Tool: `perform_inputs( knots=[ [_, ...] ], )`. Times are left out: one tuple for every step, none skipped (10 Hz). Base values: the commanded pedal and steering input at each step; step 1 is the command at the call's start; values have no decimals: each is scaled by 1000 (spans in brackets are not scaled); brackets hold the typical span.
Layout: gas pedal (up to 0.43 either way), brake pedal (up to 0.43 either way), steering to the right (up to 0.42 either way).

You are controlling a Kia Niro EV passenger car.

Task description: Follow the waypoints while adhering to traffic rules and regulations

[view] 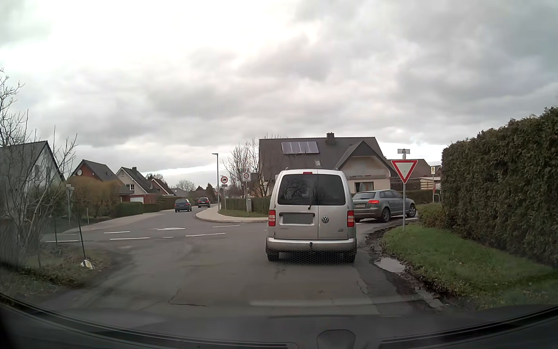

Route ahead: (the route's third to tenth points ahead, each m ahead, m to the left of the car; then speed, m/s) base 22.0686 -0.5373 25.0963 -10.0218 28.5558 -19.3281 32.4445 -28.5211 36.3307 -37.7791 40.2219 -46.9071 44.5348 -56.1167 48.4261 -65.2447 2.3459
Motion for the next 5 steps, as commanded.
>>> perform_inputs(
  knots=[
    [0,0,-31],
    [0,0,-31],
    [0,12,-31],
    [0,0,-31],
    [0,0,-31]
  ],
)
